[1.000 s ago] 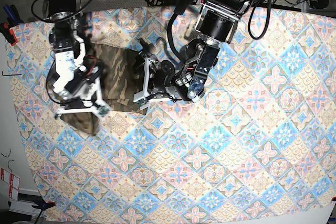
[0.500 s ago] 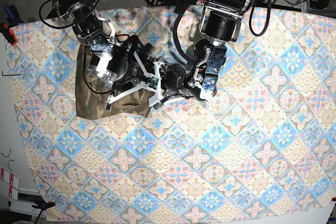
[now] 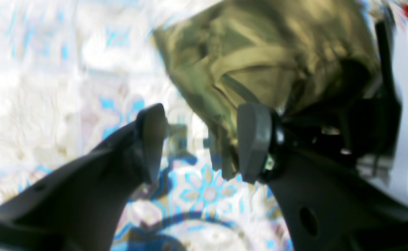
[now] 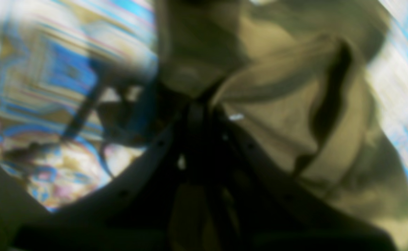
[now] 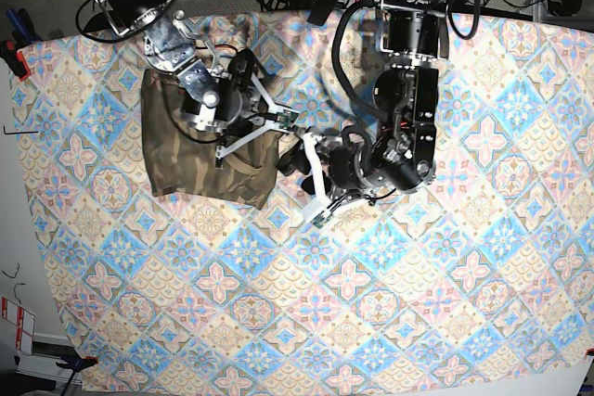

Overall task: Fold the T-shirt properly
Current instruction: 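Lay the folded end onto the bundle and release with the right gripper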

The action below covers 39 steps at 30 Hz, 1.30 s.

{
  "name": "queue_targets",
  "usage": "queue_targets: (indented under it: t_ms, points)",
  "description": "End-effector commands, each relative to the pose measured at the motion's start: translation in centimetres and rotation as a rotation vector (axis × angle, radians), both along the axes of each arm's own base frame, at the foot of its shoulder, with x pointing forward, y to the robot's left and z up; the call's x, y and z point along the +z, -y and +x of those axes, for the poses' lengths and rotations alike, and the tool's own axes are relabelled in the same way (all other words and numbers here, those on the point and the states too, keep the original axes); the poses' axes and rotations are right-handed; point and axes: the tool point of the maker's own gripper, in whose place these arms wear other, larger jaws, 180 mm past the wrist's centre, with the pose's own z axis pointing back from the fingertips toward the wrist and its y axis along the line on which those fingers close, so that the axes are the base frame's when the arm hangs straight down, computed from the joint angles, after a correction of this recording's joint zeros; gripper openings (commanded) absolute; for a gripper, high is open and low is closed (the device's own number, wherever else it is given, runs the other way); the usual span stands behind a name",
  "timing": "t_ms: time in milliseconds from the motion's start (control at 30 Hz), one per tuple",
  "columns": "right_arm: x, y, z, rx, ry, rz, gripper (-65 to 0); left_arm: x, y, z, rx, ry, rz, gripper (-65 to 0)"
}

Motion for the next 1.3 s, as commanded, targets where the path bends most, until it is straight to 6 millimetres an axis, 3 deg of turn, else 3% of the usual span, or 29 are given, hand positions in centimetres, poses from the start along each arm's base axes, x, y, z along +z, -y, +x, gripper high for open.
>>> queue_targets:
  t_ms: [0,167,333,467,633,833,967,1100,1267]
  points:
    - [0.9,0.1,1.7,-0.009,0.042,0.005,-62.7,1.3,-0.6,1.2,0.021,0.043,-0.023,-33.1]
    - [2.3,-0.5,2.4,-0.002,0.084,0.027,-58.1,-0.3,-5.2,1.4,0.110,0.017,0.026,-33.1]
    - [6.0,-0.9,4.6,-0.019,0.198,0.079,-45.8,-0.7,-6.4,1.3,0.109,0.017,0.061,-33.1]
    - [8.0,-1.4,6.0,-0.066,0.251,0.123,-42.0,-0.9,-6.8,1.2,0.110,0.013,0.071,-33.1]
    - [10.0,2.6,8.9,-0.199,0.311,0.069,-46.6,-1.3,-6.6,0.7,0.106,0.001,0.071,-33.6]
    - [11.6,11.0,11.0,-0.458,0.369,0.041,-60.6,-1.8,-3.7,-1.0,-0.041,0.008,0.116,-33.6]
    - [11.7,13.3,10.8,-0.470,0.377,-0.011,-60.8,-2.0,-1.9,-2.1,-0.131,0.018,0.135,-33.6]
    - [10.3,13.4,9.5,-0.459,0.343,-0.014,-60.8,-2.0,-0.5,-2.8,-0.188,0.024,0.140,-33.7]
    - [6.2,12.7,7.8,-0.450,0.238,0.025,-60.8,-1.3,1.5,-3.1,-0.279,0.062,0.161,-33.7]
